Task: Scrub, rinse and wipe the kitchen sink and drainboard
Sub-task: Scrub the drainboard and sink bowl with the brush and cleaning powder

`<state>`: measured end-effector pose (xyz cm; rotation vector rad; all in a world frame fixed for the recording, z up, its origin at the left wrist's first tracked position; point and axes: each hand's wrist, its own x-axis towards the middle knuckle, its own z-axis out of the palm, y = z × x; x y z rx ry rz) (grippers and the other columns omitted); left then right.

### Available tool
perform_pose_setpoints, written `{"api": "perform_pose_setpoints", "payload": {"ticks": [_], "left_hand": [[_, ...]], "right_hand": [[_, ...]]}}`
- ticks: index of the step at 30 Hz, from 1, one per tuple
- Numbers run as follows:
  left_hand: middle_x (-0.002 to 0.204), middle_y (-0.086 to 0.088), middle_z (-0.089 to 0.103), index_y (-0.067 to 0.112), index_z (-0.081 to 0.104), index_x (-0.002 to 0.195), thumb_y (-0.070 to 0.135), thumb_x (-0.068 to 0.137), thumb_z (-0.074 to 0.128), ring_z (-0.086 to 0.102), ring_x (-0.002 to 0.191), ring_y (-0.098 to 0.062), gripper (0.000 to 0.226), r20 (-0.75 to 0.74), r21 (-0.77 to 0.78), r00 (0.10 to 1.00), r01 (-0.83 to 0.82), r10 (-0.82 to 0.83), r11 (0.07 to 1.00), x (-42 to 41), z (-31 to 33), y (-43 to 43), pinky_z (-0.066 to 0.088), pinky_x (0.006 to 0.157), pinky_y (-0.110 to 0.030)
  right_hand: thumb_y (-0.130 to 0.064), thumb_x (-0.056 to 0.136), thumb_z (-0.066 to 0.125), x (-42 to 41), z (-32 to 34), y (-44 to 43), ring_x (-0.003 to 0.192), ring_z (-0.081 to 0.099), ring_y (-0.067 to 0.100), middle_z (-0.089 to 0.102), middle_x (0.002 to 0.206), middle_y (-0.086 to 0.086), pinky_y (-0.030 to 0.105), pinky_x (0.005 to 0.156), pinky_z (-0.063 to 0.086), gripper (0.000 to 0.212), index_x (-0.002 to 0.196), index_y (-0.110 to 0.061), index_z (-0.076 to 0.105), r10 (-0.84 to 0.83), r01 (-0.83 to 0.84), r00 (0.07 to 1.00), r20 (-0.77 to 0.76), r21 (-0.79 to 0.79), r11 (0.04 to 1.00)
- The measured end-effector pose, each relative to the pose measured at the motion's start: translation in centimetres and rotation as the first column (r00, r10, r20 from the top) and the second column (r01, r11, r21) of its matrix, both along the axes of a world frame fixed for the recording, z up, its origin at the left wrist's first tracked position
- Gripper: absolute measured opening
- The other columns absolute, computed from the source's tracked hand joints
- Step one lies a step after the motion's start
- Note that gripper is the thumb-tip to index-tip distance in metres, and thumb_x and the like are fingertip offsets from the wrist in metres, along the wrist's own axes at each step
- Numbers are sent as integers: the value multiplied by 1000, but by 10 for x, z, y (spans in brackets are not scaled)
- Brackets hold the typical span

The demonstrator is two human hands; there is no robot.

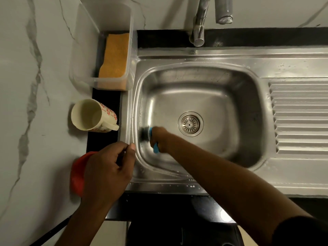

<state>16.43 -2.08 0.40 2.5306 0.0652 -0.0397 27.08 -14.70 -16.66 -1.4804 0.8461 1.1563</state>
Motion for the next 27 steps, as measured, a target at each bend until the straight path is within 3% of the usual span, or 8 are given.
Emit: {"api": "perform_pose_setpoints", "payload": {"ticks": [4,8,12,15,19,23,25,27], "left_hand": [[51,9,51,16,63,69,23,100,64,60,69,-15,31,20,-44,1000,-6,6,999,2,3,3,40,56,-10],[52,10,53,18,62,69,24,100,63,60,65,-17,31,27,-66,1000,-2,4,998,0,2,7,42,55,-15],[51,14,51,20,63,69,24,99,63,62,65,-12,30,4,-70,1000,-4,4,998,-3,-1,9,40,56,-8],[50,15,49,21,62,68,22,98,65,59,63,-10,30,3,-53,1000,14,-14,999,-4,0,7,38,56,-6],[49,15,45,18,63,67,18,96,67,56,62,-9,29,22,-36,999,43,-42,998,-2,4,4,36,55,-5],[50,13,48,18,63,68,20,97,67,58,63,-13,29,18,-66,999,32,-31,997,0,5,2,37,54,-7],[50,13,50,18,63,68,20,97,66,59,63,-15,29,20,-73,1000,23,-22,997,1,4,2,38,53,-10],[49,12,49,18,62,67,20,98,66,58,61,-15,31,17,-61,1000,27,-26,998,0,2,3,38,53,-11]], "right_hand": [[14,93,49,-21,2,-11,60,48,20,49,80,12,26,54,42,17,89,1,59,-60,68,993,-102,82,994],[24,83,54,44,15,-2,62,52,23,51,76,11,31,55,45,27,90,-2,57,-175,170,982,70,69,983],[-8,103,41,99,15,-4,45,38,12,44,62,4,18,31,29,24,81,-15,45,-442,430,887,131,113,896],[-19,105,48,84,-6,3,78,60,12,51,90,-1,19,49,49,8,98,-18,52,-344,346,915,209,26,938],[-22,102,58,14,-29,6,107,65,20,59,114,2,26,74,43,39,137,-6,52,385,-304,856,346,-265,915],[-4,102,50,-21,-26,5,51,44,15,47,75,8,23,38,37,15,115,4,53,124,-119,992,21,-146,982],[1,100,54,-5,-21,5,54,40,13,44,75,4,20,34,35,7,107,1,53,72,-65,997,35,-164,984],[-7,105,50,29,-18,4,68,45,14,45,87,-2,14,33,36,38,140,4,43,-1,24,975,224,-100,995]]}}
